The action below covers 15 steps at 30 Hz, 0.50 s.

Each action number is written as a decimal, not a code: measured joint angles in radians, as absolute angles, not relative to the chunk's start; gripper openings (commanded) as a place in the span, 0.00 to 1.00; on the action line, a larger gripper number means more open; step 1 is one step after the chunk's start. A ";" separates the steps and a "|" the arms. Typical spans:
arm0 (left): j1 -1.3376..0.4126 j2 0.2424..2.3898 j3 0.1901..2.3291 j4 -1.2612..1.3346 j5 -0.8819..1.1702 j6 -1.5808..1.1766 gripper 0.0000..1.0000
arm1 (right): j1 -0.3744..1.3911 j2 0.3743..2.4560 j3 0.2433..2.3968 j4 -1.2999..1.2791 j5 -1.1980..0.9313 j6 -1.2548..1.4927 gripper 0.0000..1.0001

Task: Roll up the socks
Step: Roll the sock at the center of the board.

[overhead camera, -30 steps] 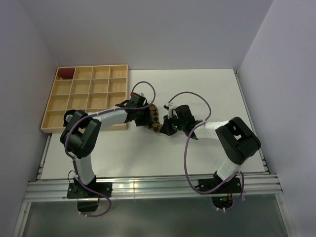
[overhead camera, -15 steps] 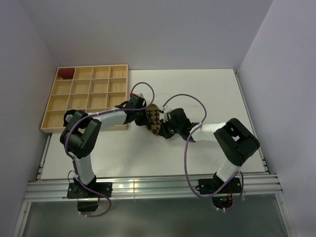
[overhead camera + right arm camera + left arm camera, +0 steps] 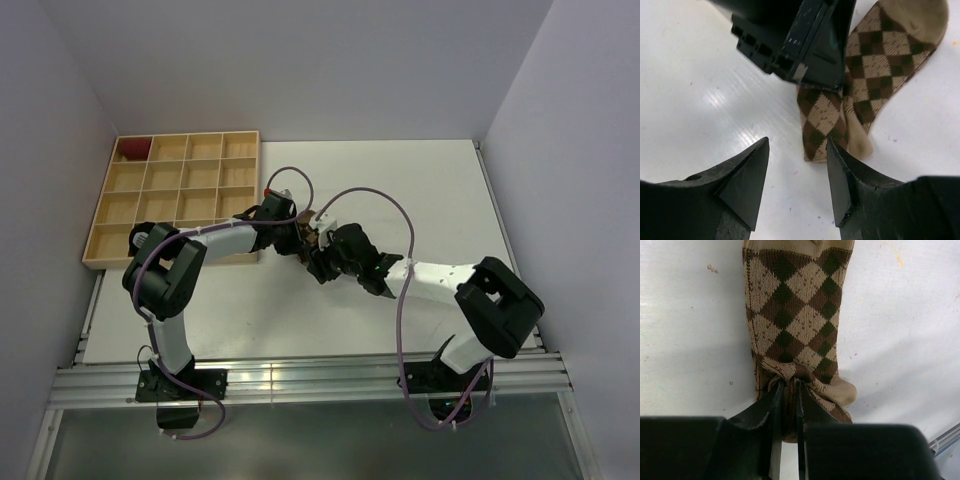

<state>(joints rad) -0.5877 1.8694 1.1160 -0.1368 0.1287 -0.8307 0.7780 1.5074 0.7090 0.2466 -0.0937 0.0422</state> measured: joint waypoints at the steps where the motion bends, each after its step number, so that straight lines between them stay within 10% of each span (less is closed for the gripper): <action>1: -0.588 1.869 1.116 -0.136 0.131 -0.830 0.04 | 0.782 1.513 0.718 0.247 -0.088 0.038 0.57; 11: -0.587 1.869 1.116 -0.136 0.133 -0.824 0.04 | 0.781 1.648 0.806 0.245 -0.034 -0.001 0.56; 15: -0.587 1.869 1.116 -0.135 0.135 -0.815 0.07 | 0.778 1.694 0.833 0.239 -0.047 -0.029 0.33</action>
